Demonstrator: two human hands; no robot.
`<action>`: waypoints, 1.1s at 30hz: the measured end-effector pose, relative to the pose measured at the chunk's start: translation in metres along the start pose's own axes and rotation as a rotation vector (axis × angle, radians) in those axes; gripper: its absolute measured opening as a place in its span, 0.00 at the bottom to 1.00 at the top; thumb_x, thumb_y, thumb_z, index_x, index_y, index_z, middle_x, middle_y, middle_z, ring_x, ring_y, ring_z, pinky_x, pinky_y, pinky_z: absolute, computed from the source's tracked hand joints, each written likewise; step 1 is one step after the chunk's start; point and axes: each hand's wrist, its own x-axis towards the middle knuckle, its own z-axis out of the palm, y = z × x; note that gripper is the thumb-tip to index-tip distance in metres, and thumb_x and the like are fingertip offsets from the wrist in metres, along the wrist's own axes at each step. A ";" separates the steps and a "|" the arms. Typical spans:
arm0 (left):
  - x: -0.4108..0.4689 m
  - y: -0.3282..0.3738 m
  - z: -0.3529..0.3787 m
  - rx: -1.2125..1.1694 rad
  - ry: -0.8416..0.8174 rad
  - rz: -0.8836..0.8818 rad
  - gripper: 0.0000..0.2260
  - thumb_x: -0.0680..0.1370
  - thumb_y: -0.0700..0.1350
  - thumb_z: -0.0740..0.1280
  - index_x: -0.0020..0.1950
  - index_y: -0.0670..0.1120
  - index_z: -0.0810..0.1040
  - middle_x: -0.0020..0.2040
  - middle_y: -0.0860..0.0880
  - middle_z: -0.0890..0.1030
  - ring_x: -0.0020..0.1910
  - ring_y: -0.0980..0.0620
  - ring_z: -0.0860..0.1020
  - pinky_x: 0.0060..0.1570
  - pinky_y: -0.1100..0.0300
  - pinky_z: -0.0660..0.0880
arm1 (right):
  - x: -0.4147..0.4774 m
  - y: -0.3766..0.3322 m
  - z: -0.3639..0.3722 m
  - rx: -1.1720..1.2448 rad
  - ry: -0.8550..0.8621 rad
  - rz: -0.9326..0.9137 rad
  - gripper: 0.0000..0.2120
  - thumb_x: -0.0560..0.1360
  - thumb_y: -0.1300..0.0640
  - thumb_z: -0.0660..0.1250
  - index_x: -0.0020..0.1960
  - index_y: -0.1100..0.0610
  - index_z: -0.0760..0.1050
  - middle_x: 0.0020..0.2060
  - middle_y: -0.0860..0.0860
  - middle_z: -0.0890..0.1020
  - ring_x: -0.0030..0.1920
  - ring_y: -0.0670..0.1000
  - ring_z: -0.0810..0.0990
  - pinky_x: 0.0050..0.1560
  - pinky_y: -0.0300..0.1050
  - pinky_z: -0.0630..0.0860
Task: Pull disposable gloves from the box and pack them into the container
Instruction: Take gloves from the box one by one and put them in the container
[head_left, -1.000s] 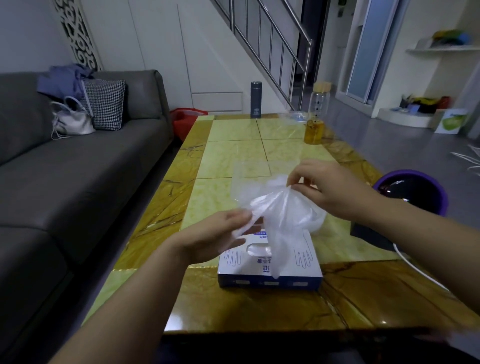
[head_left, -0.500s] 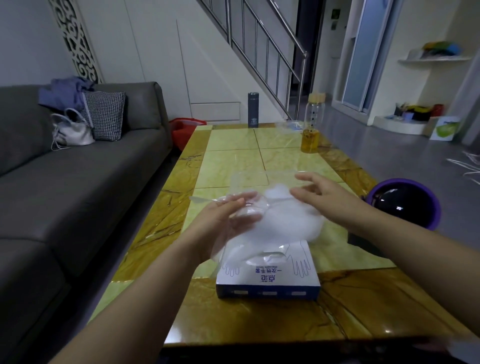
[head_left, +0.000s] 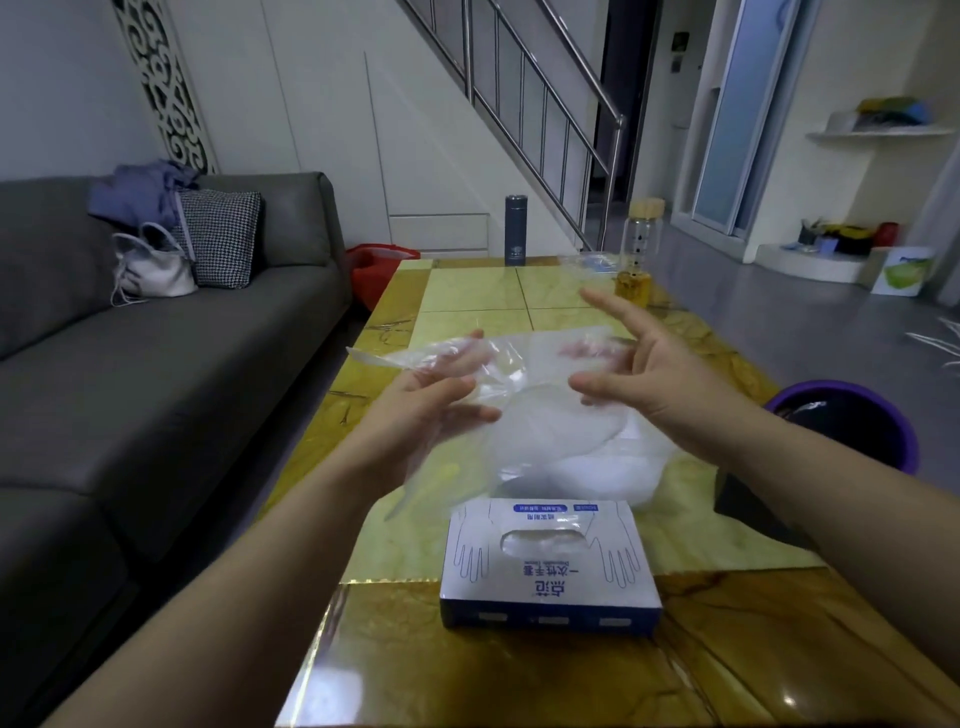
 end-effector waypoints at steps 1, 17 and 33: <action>0.004 0.001 -0.001 0.006 0.005 0.016 0.16 0.80 0.33 0.58 0.62 0.48 0.75 0.65 0.55 0.75 0.36 0.54 0.82 0.45 0.62 0.80 | 0.003 -0.001 -0.001 -0.051 -0.039 -0.014 0.30 0.70 0.66 0.72 0.63 0.39 0.69 0.58 0.60 0.79 0.41 0.49 0.81 0.47 0.39 0.80; 0.087 0.010 0.009 1.192 0.175 0.658 0.17 0.77 0.37 0.63 0.64 0.50 0.76 0.62 0.52 0.74 0.57 0.55 0.74 0.61 0.60 0.71 | 0.078 0.059 -0.043 -0.516 -0.072 0.348 0.33 0.73 0.68 0.69 0.75 0.59 0.61 0.71 0.52 0.68 0.42 0.49 0.81 0.40 0.37 0.79; 0.156 -0.073 0.039 1.829 -0.674 -0.279 0.27 0.79 0.49 0.65 0.76 0.51 0.60 0.75 0.49 0.63 0.72 0.48 0.64 0.68 0.55 0.61 | 0.093 0.094 -0.024 -1.600 -0.355 0.311 0.24 0.72 0.56 0.72 0.67 0.52 0.72 0.67 0.55 0.65 0.63 0.57 0.70 0.56 0.47 0.72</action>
